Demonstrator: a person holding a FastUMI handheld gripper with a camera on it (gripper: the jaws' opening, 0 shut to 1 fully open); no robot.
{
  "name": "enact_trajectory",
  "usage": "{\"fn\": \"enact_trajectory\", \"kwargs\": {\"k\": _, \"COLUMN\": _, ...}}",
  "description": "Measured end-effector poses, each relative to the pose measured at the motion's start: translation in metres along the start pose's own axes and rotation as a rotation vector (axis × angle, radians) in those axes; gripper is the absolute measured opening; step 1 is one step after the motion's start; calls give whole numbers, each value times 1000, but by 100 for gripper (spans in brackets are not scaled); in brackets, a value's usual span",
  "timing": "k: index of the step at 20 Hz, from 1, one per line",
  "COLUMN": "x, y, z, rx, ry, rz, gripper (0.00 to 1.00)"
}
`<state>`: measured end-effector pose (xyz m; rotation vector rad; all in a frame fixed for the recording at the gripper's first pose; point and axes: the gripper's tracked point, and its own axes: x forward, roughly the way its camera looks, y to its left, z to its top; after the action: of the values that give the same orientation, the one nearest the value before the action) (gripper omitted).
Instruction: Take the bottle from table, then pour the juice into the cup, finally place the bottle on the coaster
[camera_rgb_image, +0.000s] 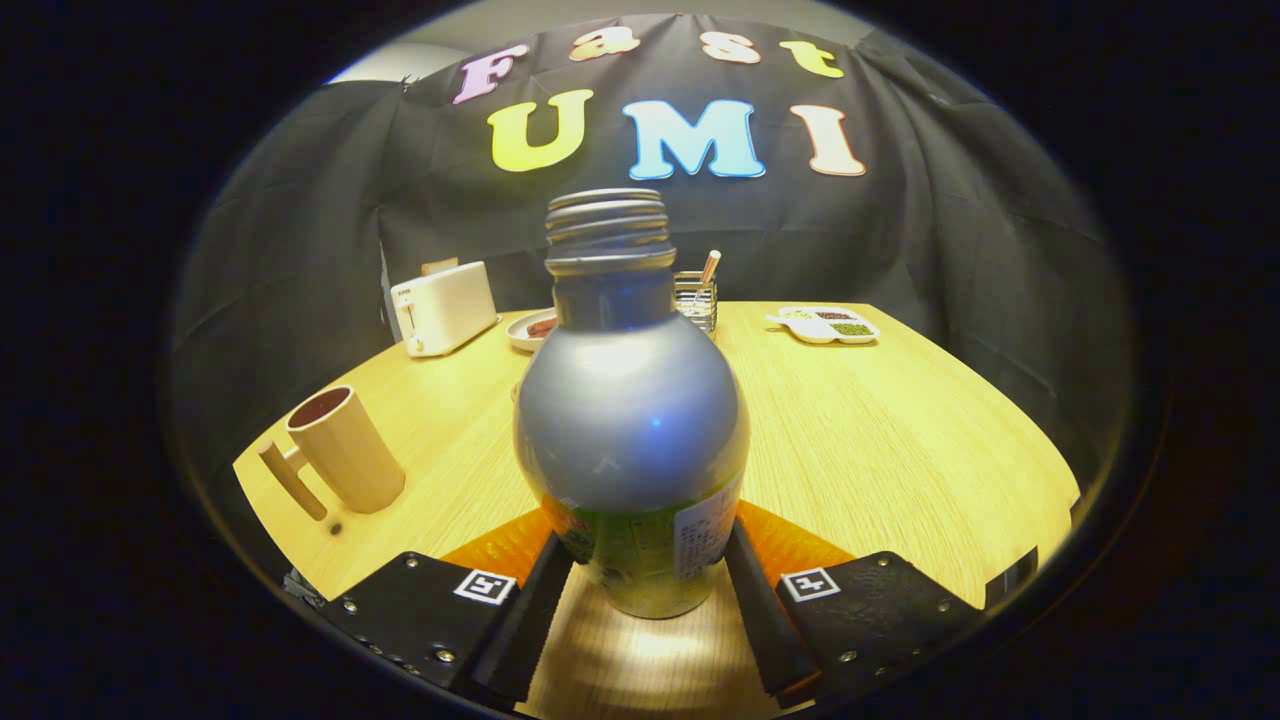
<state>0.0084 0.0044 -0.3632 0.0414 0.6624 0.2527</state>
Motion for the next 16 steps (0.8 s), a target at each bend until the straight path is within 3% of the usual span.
{"fn": "enact_trajectory", "kwargs": {"k": 2, "x": 0, "y": 5, "z": 1, "rx": -76, "ry": 19, "rz": 13, "gripper": 75}}
{"fn": "enact_trajectory", "kwargs": {"k": 16, "x": 15, "y": 48, "z": 67, "rx": -491, "ry": -3, "rz": 24, "gripper": 75}}
